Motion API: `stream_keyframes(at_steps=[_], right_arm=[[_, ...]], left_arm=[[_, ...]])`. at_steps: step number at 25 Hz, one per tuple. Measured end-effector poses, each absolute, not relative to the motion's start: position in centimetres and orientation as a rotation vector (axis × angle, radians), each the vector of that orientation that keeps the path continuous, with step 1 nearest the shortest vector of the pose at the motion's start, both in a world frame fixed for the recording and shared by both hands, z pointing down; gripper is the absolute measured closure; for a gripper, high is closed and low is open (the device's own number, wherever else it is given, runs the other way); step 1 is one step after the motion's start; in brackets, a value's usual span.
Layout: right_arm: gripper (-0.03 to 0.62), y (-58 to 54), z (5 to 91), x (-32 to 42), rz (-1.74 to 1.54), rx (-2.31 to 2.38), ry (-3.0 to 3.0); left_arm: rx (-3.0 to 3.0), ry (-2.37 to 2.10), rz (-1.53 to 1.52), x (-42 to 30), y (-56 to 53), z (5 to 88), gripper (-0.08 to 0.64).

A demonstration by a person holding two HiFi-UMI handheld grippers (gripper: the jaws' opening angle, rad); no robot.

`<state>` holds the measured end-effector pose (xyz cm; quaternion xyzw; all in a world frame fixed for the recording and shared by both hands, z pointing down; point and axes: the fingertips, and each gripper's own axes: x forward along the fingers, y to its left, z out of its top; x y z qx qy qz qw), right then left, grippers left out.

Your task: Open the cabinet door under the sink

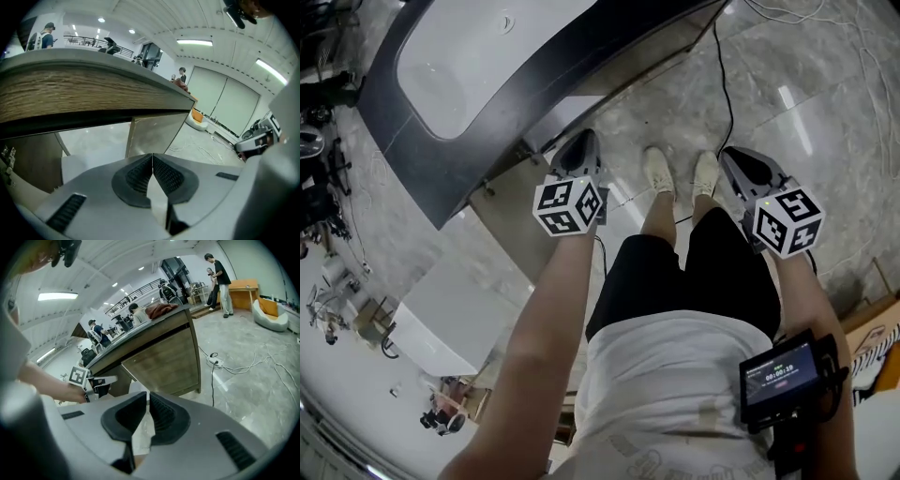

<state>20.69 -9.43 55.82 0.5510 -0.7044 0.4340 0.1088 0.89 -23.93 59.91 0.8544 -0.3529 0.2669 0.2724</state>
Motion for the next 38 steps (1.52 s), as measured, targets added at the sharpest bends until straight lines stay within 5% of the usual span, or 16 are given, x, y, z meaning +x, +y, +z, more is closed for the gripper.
stream_keyframes(at_steps=[11,15,18,38], right_arm=[[0.561,-9.0,56.2,20.2,1.327,1.611,-2.064],[0.561,-8.8,56.4,20.2,1.348,1.619,-2.053],[0.561,-8.4,56.6,20.6,1.356,1.632,-2.033],[0.561,-6.3,56.4,22.7,1.392,1.766,-1.935]], left_arm=[[2.345,-0.977,0.703,2.2,-27.9,60.2,0.537],[2.372,-0.933,0.704,2.8,-29.1,60.8,0.389],[2.368,-0.918,0.687,3.3,-29.9,61.4,0.351],[2.460,-0.876,0.798,5.0,-28.9,62.9,0.439]])
